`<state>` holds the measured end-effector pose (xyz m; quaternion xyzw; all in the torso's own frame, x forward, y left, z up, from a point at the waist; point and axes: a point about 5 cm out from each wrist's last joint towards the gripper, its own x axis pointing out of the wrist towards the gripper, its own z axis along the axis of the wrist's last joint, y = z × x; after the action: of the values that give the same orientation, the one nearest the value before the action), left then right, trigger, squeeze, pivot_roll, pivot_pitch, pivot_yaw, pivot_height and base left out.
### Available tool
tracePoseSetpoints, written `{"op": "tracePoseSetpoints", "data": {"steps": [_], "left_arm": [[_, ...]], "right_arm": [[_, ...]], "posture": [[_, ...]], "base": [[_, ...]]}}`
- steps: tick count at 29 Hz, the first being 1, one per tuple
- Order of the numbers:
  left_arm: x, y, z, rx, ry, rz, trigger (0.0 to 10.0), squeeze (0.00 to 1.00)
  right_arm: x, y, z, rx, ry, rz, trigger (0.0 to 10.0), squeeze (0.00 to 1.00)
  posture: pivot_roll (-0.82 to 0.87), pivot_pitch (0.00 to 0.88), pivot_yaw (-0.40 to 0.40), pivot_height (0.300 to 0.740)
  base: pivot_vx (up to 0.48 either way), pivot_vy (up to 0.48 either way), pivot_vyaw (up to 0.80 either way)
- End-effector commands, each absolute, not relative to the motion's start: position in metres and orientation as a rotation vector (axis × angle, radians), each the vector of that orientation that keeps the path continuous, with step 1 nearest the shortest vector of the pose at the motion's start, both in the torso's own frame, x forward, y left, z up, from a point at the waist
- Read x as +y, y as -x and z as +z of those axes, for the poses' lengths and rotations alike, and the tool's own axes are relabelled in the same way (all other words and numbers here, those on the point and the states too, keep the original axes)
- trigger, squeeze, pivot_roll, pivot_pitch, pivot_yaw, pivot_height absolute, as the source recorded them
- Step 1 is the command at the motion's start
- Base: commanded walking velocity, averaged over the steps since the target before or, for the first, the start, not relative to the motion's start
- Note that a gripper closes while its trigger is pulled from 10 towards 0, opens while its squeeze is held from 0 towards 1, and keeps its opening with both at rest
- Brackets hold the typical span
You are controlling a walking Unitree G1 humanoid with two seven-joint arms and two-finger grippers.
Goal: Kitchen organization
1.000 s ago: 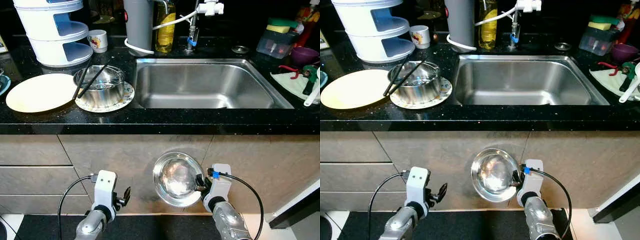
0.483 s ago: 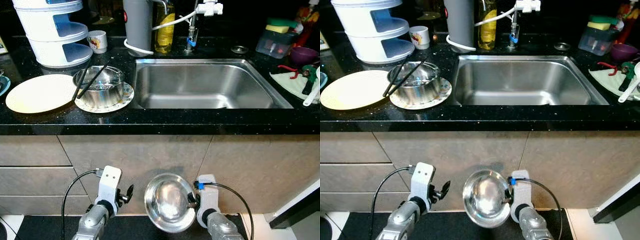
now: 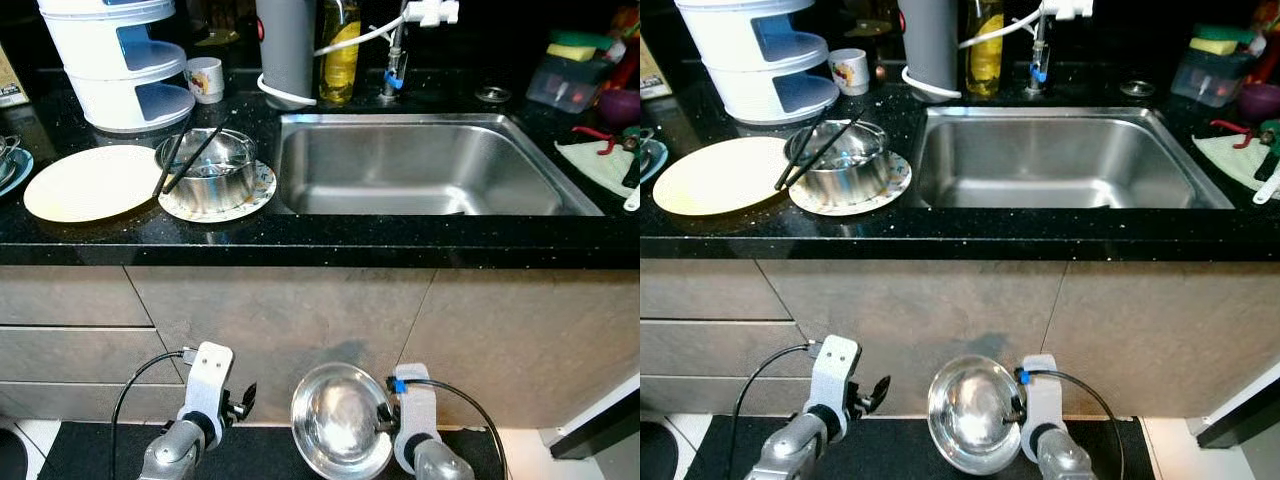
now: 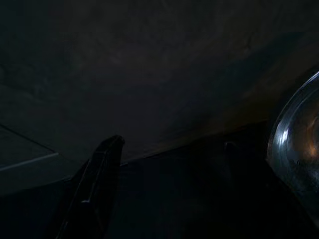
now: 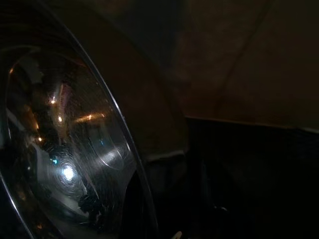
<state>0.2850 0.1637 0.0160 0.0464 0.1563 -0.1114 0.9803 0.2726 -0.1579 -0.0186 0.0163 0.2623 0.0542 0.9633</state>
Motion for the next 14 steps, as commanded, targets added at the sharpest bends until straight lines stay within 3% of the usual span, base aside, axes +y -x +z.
{"op": "tracePoseSetpoints", "data": {"steps": [1, 7, 14], "left_arm": [[0.168, -0.276, 0.004, 0.374, -0.106, -0.196, 10.0, 0.0], [0.17, -0.259, -0.01, 0.41, -0.118, -0.117, 10.0, 0.0], [0.161, -0.24, -0.027, 0.466, -0.105, -0.16, 10.0, 0.0]], "right_arm": [[-0.16, -0.275, -0.013, 0.474, -0.029, 0.083, 10.0, 0.0], [-0.166, -0.263, -0.02, 0.453, 0.014, 0.058, 10.0, 0.0], [-0.17, -0.261, -0.015, 0.382, -0.008, 0.032, 10.0, 0.0]], "posture": [[-0.11, 0.195, -0.033, 0.74], [-0.09, 0.163, -0.065, 0.74], [-0.11, 0.128, -0.041, 0.74]], "base": [[0.0, 0.0, 0.0], [0.0, 0.0, 0.0], [0.0, 0.0, 0.0]]}}
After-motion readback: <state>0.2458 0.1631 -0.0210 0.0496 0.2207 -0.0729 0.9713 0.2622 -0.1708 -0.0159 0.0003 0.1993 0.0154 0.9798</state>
